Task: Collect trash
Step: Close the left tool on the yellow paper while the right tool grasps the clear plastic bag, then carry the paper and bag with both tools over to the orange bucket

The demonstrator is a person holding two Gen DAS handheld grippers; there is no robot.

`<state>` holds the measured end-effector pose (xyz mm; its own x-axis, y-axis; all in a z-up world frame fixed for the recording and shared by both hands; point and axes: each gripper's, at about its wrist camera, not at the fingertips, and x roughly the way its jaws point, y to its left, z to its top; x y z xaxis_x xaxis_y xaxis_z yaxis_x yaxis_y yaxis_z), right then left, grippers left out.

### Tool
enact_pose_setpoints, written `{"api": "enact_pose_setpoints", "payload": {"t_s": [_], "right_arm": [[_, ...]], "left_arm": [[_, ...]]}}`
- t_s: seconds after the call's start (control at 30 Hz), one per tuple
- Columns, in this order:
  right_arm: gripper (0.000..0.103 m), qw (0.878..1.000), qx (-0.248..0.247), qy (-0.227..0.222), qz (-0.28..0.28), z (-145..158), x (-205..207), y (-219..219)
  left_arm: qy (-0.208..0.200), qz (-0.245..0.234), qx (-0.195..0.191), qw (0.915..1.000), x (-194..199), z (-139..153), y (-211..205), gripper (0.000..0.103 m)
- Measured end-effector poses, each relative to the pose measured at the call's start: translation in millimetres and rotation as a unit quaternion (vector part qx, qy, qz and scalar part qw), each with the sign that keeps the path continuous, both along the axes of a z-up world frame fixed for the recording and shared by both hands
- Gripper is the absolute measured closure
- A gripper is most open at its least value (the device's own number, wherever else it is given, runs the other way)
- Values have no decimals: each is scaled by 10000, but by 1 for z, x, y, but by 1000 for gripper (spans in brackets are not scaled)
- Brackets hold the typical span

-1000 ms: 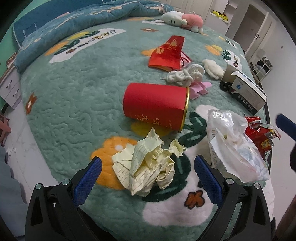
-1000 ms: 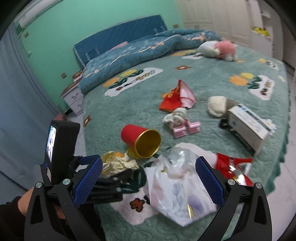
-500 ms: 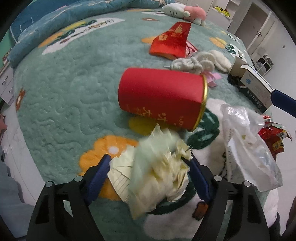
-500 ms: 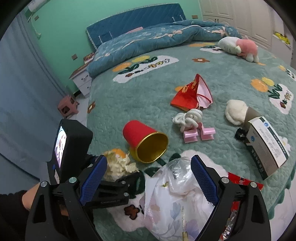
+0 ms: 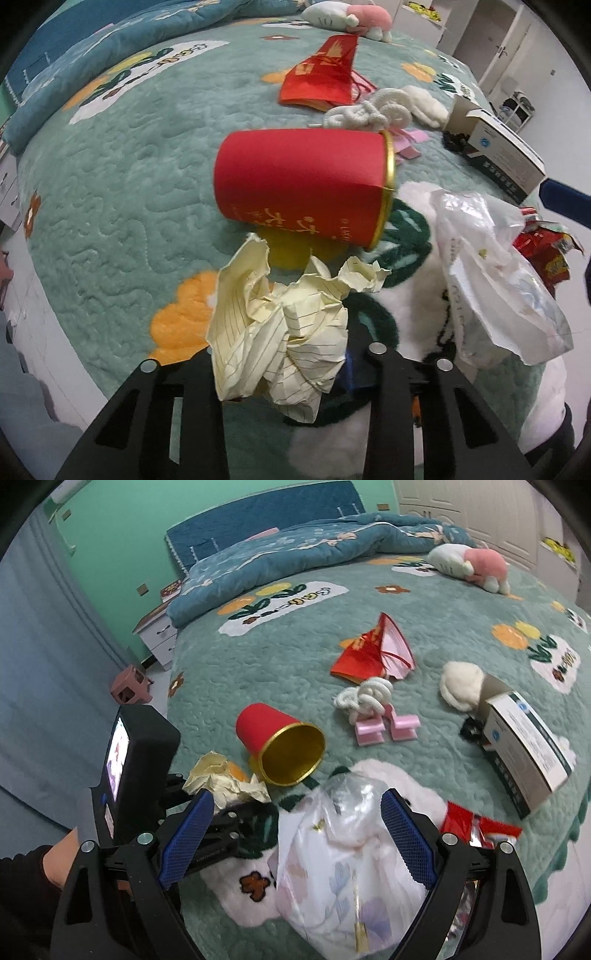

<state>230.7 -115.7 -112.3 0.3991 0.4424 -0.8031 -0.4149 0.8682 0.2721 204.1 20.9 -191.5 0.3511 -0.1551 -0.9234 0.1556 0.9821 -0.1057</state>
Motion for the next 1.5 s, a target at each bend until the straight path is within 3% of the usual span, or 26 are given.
{"api": "enact_pose_setpoints", "payload": {"t_s": [0.23,0.5,0.7,0.73,0.77,0.97,1.1,1.23,1.5], "right_arm": [[13,9999,30,26,-150,2,-18,-14],[13,9991,-390,-52,-135,-9,-39,-21],[35,9966,-788,217,-91,-37,-37,-22],[43,9964,-808,251,-87,-40,-36,-22],[58,9963,-813,288,-65,-43,-36,-22],[95,9939,-1014,438,37,-59,-31,-22],[100,9948,-960,350,53,-59,-34,-23],[101,9988,-458,170,-100,-35,-41,-29],[101,9994,-13,-243,-244,15,-65,-33]], "left_arm": [[-192,-188,-147,9995,-19,23,-10,69],[-399,-403,-109,9983,-38,42,-22,69],[-314,-416,-58,9986,-42,37,-22,68],[-293,-423,-68,9987,-43,37,-21,68],[-277,-433,-74,9987,-43,36,-22,68],[-196,-416,-146,9988,-41,31,-23,68],[-162,-404,-136,9990,-42,28,-23,68],[-254,-392,-114,9988,-46,36,-21,68],[-688,-376,-97,9969,-62,71,-22,68]]}}
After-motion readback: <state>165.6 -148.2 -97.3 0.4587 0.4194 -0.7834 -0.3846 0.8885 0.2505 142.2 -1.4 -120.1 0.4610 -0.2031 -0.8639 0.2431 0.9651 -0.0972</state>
